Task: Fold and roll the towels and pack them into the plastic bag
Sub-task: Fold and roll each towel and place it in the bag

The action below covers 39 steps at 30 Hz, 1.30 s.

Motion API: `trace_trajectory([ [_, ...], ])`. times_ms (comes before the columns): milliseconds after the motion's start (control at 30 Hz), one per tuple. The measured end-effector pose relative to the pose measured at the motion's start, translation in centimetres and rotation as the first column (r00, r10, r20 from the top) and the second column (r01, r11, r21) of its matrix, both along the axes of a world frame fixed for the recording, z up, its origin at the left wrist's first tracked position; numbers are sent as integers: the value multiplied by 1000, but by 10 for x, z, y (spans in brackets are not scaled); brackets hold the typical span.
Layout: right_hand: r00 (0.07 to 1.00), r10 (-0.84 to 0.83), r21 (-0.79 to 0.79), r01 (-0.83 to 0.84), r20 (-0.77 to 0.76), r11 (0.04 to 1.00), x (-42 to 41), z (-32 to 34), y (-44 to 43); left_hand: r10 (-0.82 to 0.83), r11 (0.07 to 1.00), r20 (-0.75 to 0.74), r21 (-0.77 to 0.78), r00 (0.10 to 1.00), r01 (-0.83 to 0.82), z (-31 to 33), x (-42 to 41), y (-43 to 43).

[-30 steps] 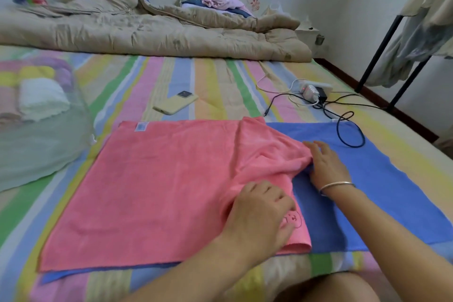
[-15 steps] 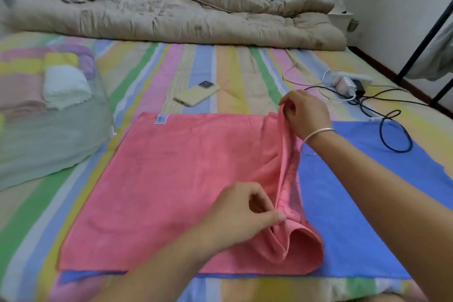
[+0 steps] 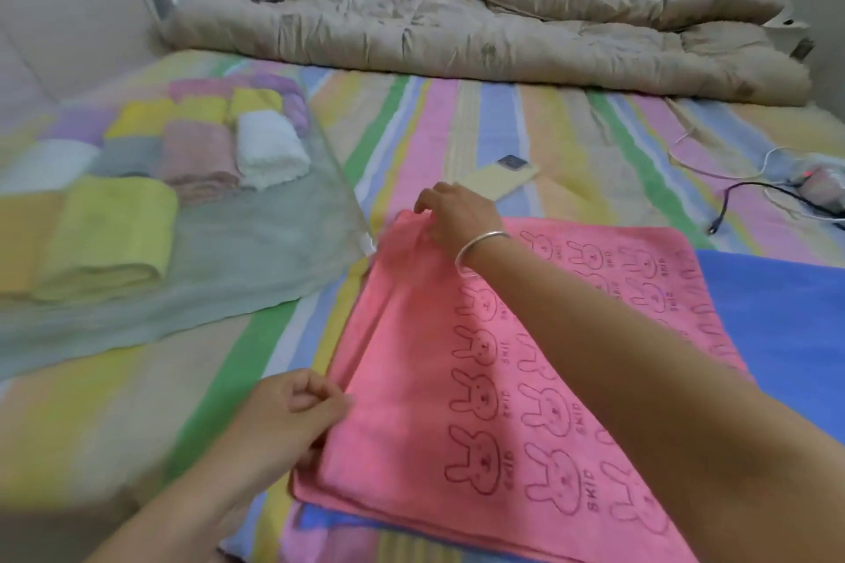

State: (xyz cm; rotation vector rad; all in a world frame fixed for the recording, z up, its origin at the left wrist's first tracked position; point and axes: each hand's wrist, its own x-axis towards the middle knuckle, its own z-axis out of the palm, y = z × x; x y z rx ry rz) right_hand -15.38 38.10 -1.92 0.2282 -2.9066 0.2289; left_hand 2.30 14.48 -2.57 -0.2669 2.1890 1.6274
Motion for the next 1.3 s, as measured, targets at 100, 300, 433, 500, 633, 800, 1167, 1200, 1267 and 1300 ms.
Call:
trace_trajectory([
  [100,999,-44,15,44,-27,999,-6,-14,-3,-52,997,-42,-54,998,50,-9,-2,-3],
  [300,966,-246,69,240,86,968,-23,-17,23,-186,961,17,-203,982,185,-1,-19,3],
  [433,973,-199,-42,205,120,978,-30,-17,33,-231,920,-161,-358,960,161,-5,-23,15],
  [500,973,-208,-118,218,96,969,-32,-17,30,-252,882,-282,-461,926,100,-10,-18,21],
  [633,969,-245,-285,247,45,926,-34,-13,20,-227,882,-403,-470,887,12,-19,-7,17],
  [800,978,-202,-272,210,57,939,-44,-5,0,-208,877,-417,-480,885,-20,-18,-7,-7],
  [1167,973,-229,-172,231,29,958,-33,-19,-11,-402,487,-300,-870,865,-75,-4,-9,-5],
  [1200,977,-209,-150,213,44,965,-18,-17,-7,-433,428,-297,-899,851,-96,-1,-8,-4],
  [1267,979,-177,-63,183,98,981,25,-13,7,-484,421,-362,-894,797,-151,-6,-6,1],
  [1300,971,-188,-5,191,146,982,52,-12,16,-516,456,-441,-867,734,-200,-10,-5,6],
])
